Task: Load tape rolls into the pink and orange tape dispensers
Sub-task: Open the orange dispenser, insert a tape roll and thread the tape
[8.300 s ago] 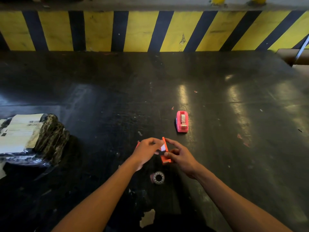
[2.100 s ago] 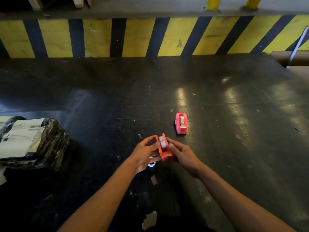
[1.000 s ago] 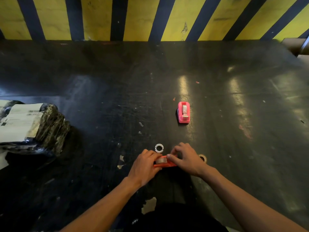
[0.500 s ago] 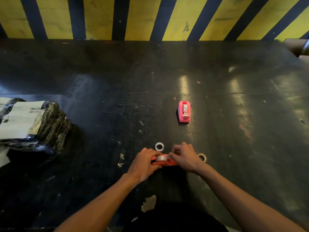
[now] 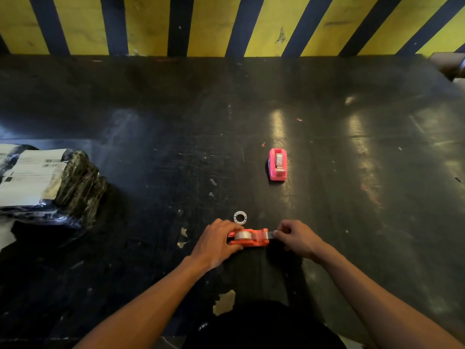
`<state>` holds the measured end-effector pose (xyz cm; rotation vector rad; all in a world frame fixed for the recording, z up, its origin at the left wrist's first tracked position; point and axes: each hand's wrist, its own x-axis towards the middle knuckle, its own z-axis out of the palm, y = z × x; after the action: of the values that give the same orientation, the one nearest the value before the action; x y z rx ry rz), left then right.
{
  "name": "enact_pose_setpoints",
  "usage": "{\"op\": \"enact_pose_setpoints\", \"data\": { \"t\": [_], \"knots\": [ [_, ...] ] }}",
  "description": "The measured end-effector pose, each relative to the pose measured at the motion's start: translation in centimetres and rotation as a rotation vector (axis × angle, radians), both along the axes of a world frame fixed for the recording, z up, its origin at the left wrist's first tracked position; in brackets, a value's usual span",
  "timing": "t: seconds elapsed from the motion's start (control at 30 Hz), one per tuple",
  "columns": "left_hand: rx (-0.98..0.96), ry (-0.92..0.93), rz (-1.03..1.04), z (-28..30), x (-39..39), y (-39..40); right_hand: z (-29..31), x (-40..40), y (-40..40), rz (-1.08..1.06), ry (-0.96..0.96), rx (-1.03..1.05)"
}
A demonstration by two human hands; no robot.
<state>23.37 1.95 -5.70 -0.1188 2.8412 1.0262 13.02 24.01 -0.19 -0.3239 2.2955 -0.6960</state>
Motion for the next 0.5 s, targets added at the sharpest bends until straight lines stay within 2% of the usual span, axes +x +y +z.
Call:
{"op": "enact_pose_setpoints", "data": {
  "t": [0.13,0.37,0.5],
  "knots": [
    [0.002,0.001,0.004,-0.1,0.1,0.0,-1.3,0.7,-0.5,-0.041,-0.028,-0.013],
    [0.003,0.014,0.009,-0.2,0.1,0.1,-3.4,2.0,-1.5,-0.335,-0.197,-0.117],
    [-0.008,0.001,-0.005,-0.1,0.1,0.0,-3.6,1.8,-1.3,-0.382,-0.263,-0.098]
  ]
}}
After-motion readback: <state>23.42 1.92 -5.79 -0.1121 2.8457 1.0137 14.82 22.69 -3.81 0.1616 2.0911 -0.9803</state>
